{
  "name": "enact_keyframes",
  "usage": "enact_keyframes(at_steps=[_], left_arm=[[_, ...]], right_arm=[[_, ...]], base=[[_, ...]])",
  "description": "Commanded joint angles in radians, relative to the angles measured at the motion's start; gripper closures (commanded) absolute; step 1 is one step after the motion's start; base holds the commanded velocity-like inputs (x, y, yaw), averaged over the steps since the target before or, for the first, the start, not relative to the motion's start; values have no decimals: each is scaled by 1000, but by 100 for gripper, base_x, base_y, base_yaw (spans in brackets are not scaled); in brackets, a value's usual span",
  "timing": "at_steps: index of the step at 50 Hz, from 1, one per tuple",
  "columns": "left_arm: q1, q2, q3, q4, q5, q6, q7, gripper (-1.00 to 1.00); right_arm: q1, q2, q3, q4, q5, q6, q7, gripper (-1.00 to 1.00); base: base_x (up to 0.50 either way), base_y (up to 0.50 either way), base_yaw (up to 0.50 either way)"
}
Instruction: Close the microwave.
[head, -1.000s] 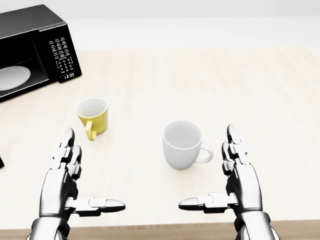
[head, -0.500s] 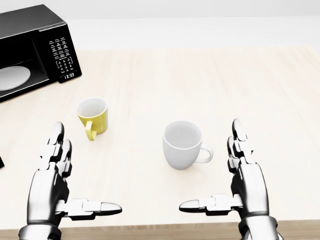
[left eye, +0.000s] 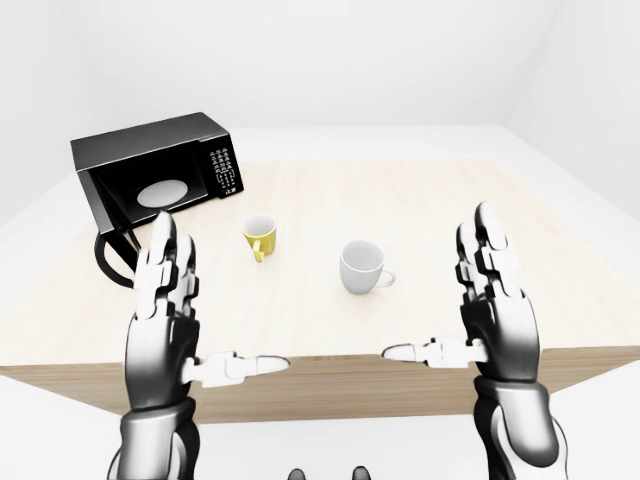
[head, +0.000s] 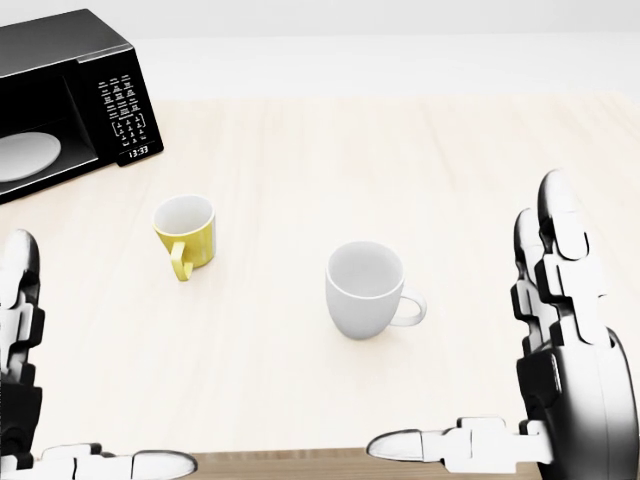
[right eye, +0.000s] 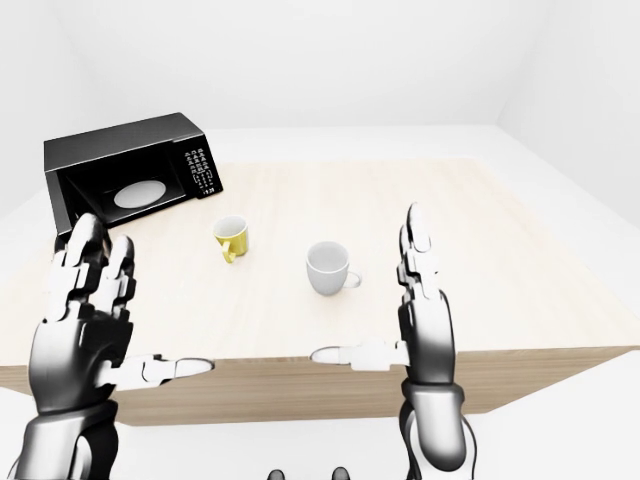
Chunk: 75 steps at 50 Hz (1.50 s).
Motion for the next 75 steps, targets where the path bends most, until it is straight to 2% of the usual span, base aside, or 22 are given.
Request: enact_keyframes(at_steps=[1, 5, 12, 38, 42, 58, 75], left_arm=[[76, -24, 21, -166, -5, 0, -39, -100], [96, -35, 29, -201, -6, 0, -51, -100], [135, -43, 49, -221, -38, 0, -57, -100], [185, 8, 35, -221, -96, 0, -19, -100], [193, 13, 21, -221, -88, -15, -16, -100], [194, 26, 25, -221, -104, -18, -8, -100], [184, 18, 29, -221, -99, -2, -16, -100]], right_arm=[[70, -8, 41, -180, -63, 0, -18, -100], [94, -11, 53, -260, -87, 0, -25, -100], [122, -3, 65, -274, -106, 0, -27, -100], [134, 20, 57, -274, -120, 0, -9, -100], [143, 21, 55, -274, -112, 0, 0, -100], [143, 31, 53, -274, -122, 0, 14, -100], [145, 15, 78, -274, -133, 0, -4, -100]], base=[[0, 0, 0], [0, 0, 0], [0, 0, 0], [0, 0, 0], [0, 0, 0], [0, 48, 0], [0, 50, 0]])
